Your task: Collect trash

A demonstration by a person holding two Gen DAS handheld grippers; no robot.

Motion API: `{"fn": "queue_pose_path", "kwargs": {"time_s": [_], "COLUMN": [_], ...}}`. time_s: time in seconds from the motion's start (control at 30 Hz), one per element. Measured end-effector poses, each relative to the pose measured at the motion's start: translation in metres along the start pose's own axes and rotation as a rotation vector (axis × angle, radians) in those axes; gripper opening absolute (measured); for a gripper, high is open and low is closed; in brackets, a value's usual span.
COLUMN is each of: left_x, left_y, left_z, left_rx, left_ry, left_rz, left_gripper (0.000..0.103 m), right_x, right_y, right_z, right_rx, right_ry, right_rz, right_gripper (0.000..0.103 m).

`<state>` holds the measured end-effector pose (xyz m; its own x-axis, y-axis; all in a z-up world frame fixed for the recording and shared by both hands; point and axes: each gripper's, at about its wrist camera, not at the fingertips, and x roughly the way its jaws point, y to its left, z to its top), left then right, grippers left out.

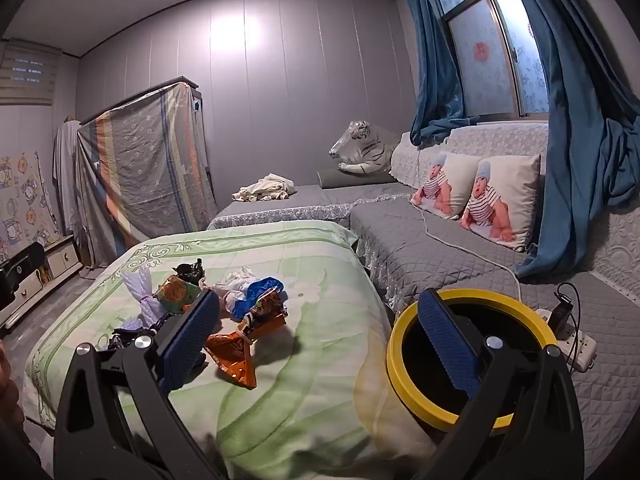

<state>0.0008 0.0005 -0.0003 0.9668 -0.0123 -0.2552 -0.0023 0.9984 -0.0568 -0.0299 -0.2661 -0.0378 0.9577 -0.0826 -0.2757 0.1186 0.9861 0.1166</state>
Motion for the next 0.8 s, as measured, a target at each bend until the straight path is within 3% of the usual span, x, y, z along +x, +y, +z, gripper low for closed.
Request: {"fn": "queue_pose_path", "kwargs": {"time_s": [0.8], "left_x": [0.002], "left_y": [0.001], "left_z": [-0.004], "left_rx": [-0.005], "left_ry": [0.015], "left_rz": [-0.008], "left_gripper": [0.095], "right_x": [0.003], "right_y": [0.001], "right_z": [-0.003], "right_rx": [0.014], "right_ry": [0.021], "right_rz": [0.01], "right_gripper": [0.095]}}
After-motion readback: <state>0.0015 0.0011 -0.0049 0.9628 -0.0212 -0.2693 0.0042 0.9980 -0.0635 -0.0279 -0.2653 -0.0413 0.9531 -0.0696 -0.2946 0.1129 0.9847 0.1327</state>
